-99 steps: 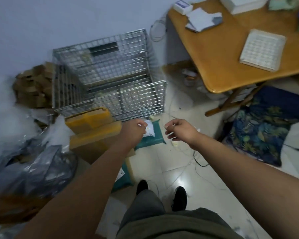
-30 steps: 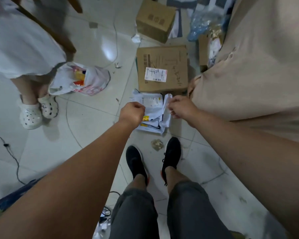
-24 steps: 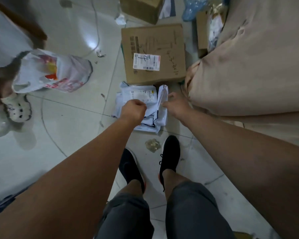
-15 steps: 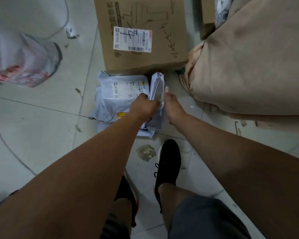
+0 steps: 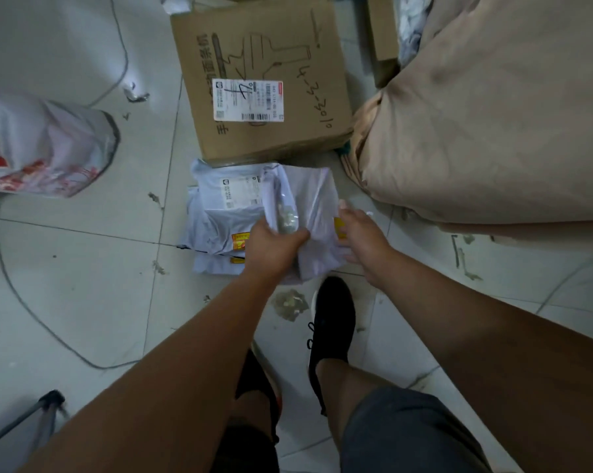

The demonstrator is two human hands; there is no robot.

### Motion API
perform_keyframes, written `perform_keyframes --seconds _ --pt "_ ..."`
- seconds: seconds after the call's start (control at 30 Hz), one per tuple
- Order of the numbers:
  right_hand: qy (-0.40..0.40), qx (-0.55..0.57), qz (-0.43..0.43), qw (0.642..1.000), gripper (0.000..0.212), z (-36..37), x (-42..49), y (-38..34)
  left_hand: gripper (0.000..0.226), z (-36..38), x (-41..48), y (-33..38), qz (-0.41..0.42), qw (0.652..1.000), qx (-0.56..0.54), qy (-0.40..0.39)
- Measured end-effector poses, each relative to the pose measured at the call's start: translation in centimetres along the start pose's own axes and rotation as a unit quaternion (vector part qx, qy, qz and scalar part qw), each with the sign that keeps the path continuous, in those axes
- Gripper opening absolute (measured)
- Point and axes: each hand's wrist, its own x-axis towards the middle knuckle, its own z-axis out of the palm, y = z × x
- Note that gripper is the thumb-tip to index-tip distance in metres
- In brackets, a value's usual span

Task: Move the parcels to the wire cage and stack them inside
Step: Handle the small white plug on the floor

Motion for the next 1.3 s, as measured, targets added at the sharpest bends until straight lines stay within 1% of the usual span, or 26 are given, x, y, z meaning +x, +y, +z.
perform_keyframes --seconds 0.03,0.1,0.17,0.23,0.3,0.4,0.47,0.57,0.63,0.7,0.77,0.87,0.97,1.13,1.23,1.3 --pt "0.02 -0.016 -0.017 1.0 0.049 -0.8 -1.0 -0.5 0.023 -1.7 -1.3 1.0 -0.027 0.998 -0.048 -0.013" --pt "0.024 -0.022 -0.028 0.999 0.052 -2.1 -3.9 -1.8 0.028 -5.5 -4.5 3.2 -0.066 0.994 -0.08 -0.047" --pt "0.008 -0.022 -0.032 0.999 0.062 -3.0 -7.3 -3.8 0.034 -9.5 -8.0 5.5 -0.079 0.99 -0.098 -0.069" --pt "-0.027 -0.018 -0.041 0.999 0.066 -3.4 -11.6 -6.4 0.046 -13.2 -11.8 8.2 -0.085 0.982 -0.135 -0.096" --pt "-0.084 0.008 -0.044 0.995 0.06 -3.5 -16.1 -8.9 0.059 -16.6 -15.5 11.1 -0.087 0.975 -0.164 -0.124" --pt "-0.147 0.062 -0.04 0.986 0.047 -3.7 -23.1 -12.4 0.061 -21.2 -20.4 15.2 -0.071 0.973 -0.176 -0.133" --pt "-0.161 0.081 -0.051 0.982 0.038 -3.8 -27.9 -14.6 0.061 -23.8 -23.9 17.5 -0.061 0.971 -0.187 -0.136" --pt "-0.157 0.08 -0.085 0.981 0.037 -4.1 -34.9 -17.1 0.052 -27.0 -28.8 20.0 -0.038 0.969 -0.202 -0.141" --pt "-0.16 0.069 -0.1 0.98 0.04 -4.4 -38.9 -18.1 0.045 -28.4 -31.8 21.0 -0.008 0.971 -0.207 -0.121" --pt "-0.164 0.052 -0.107 0.979 0.041 -4.7 -42.1 -18.5 0.045 -29.4 -34.3 21.5 0.026 0.975 -0.206 -0.074" --pt "-0.17 0.028 -0.107 0.979 0.04 -4.9 -44.6 -18.8 0.044 -30.2 -36.4 21.8 0.045 0.976 -0.21 -0.044" --pt "-0.185 -0.006 -0.103 0.977 0.04 -5.4 -46.7 -18.9 0.045 -31.3 -39.3 21.8 0.056 0.974 -0.218 -0.038" --pt "-0.214 -0.05 -0.104 0.97 0.039 -5.5 -47.9 -19.1 0.047 -32.0 -42.1 20.9 0.043 0.965 -0.258 -0.022" --pt "-0.27 -0.143 -0.127 0.943 0.038 -4.1 -49.6 -19.9 0.04 -31.7 -46.7 17.1 0.032 0.931 -0.364 0.015" --pt "-0.312 -0.216 -0.142 0.915 0.046 -2.3 -51.0 -19.9 0.041 -31.0 -49.9 13.8 0.032 0.899 -0.43 0.074" --pt "-0.334 -0.262 -0.152 0.892 0.048 -0.8 -52.0 -19.5 0.041 -30.4 -52.3 11.7 0.035 0.88 -0.459 0.115"
